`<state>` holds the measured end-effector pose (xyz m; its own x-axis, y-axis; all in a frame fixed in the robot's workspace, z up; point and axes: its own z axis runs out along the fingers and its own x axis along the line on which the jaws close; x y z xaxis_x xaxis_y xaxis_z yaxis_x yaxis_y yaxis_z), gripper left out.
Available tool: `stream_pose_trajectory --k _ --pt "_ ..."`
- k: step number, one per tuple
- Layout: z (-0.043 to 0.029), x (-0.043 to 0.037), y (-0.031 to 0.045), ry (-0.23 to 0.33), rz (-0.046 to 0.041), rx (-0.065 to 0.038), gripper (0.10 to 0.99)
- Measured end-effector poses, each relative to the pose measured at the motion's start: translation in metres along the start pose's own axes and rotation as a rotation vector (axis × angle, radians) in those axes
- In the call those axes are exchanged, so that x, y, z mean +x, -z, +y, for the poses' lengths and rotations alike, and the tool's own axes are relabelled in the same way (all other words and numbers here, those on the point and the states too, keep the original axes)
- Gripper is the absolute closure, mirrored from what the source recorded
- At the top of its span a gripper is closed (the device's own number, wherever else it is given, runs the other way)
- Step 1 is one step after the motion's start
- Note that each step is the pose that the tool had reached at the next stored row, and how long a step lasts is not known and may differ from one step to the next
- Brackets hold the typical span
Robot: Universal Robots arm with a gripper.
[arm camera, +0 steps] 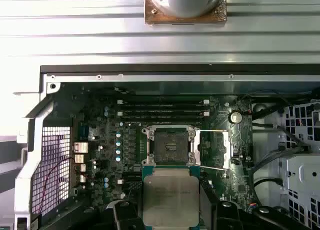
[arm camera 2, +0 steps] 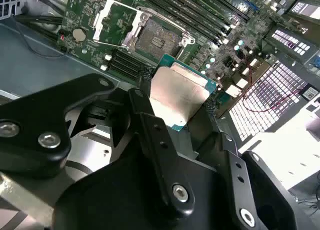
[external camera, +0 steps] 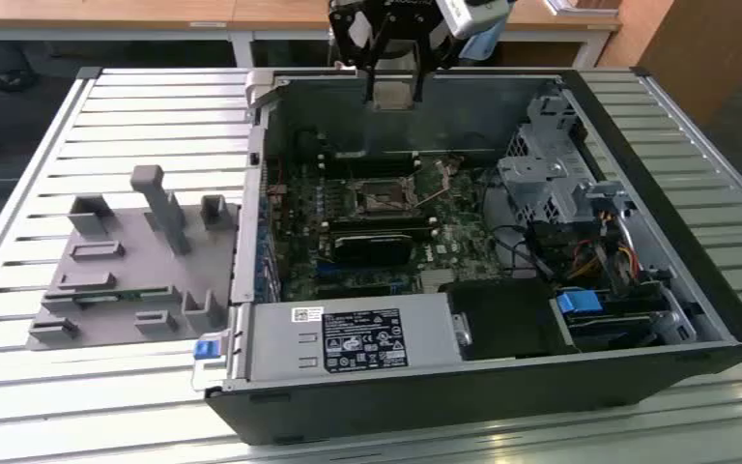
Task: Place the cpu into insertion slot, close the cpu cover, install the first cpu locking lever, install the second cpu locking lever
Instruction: 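Place the cpu into insertion slot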
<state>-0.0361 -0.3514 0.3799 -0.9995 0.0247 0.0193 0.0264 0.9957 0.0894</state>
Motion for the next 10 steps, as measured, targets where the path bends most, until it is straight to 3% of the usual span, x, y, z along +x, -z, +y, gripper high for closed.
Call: stream_pose_trajectory --k 10 --pt "0.0 0.0 0.0 -0.003 -0.0003 0.0 0.545"
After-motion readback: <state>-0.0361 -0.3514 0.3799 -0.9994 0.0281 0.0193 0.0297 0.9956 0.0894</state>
